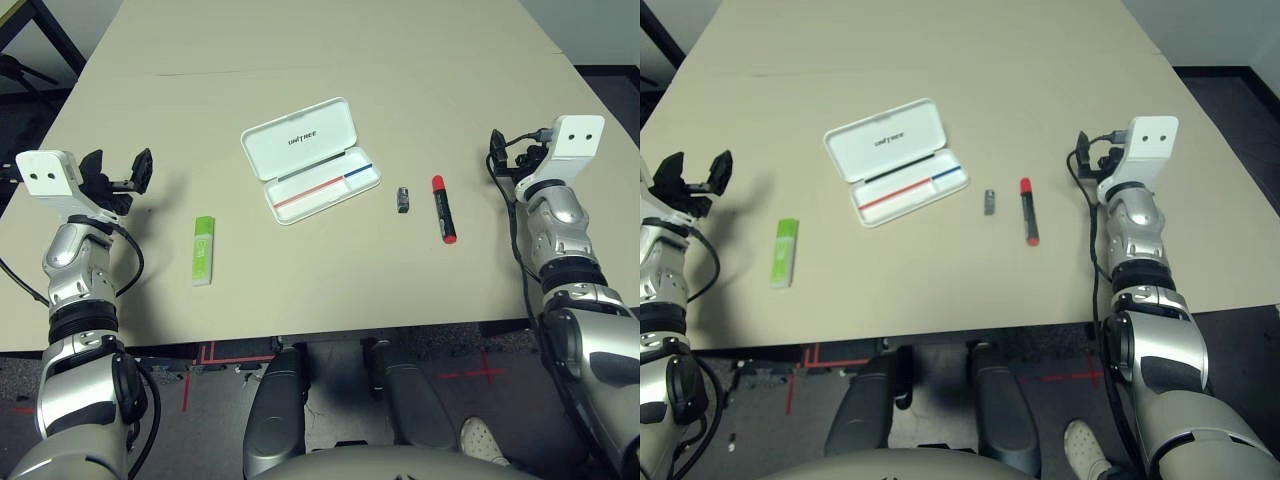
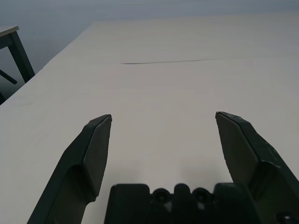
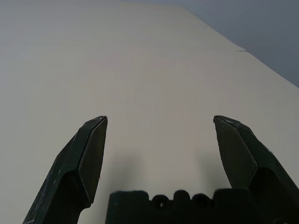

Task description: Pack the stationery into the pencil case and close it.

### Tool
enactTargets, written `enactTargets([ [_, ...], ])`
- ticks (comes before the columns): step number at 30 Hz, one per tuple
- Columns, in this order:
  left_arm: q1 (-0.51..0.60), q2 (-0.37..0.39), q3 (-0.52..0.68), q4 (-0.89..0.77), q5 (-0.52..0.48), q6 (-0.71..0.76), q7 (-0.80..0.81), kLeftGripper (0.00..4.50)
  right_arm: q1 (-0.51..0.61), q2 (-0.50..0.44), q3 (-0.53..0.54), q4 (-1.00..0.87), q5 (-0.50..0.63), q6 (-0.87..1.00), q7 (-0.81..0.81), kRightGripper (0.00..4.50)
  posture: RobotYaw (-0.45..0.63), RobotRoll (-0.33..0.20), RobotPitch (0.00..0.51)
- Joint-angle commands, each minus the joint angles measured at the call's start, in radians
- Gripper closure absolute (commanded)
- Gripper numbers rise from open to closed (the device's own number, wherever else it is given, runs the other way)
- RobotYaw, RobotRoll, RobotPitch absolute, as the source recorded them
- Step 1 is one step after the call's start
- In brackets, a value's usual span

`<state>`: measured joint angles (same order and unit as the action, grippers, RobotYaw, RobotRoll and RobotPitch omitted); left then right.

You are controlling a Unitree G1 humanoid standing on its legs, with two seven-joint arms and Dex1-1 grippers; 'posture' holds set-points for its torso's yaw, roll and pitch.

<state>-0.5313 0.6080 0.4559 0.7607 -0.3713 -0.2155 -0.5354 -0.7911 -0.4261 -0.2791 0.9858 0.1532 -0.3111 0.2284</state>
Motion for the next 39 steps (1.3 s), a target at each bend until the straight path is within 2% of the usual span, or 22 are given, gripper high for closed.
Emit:
enactTargets([
  [1,0.024,0.006,0.017,-0.011,-0.010,0.005,0.007,0.02,-0.018,-0.002,0.008,0.028,-0.010,-0.011,0.001,0.00,0.02,0.000,0.217],
  [12,0.003,-0.009,0.002,0.001,-0.003,0.008,0.000,0.02,0.012,-0.007,0.003,0.004,-0.003,-0.018,0.006,0.00,-0.01,0.000,0.231],
  [18,0.009,-0.003,0.005,-0.013,-0.008,0.017,-0.010,0.02,0.002,-0.005,0.014,-0.024,0.014,0.010,0.090,0.00,0.01,0.000,0.221],
  [21,0.022,-0.007,0.008,-0.040,-0.015,0.025,-0.009,0.02,-0.021,-0.018,0.023,-0.031,0.034,0.078,0.200,0.00,0.02,0.000,0.212],
  [24,0.049,-0.009,-0.011,-0.112,-0.015,0.044,-0.039,0.02,-0.034,-0.061,0.059,-0.072,0.053,0.183,0.391,0.00,0.03,0.000,0.201],
  [30,0.089,-0.019,-0.030,-0.222,-0.021,0.088,-0.057,0.02,0.003,-0.160,0.142,-0.263,0.101,0.374,0.752,0.00,0.04,0.000,0.190],
  [34,0.104,-0.021,-0.041,-0.260,-0.022,0.108,-0.061,0.02,0.027,-0.212,0.188,-0.363,0.107,0.444,0.888,0.00,0.04,0.000,0.183],
  [39,0.135,-0.020,-0.097,-0.375,-0.023,0.185,-0.104,0.02,0.054,-0.252,0.234,-0.446,0.094,0.499,0.975,0.00,0.03,0.000,0.180],
])
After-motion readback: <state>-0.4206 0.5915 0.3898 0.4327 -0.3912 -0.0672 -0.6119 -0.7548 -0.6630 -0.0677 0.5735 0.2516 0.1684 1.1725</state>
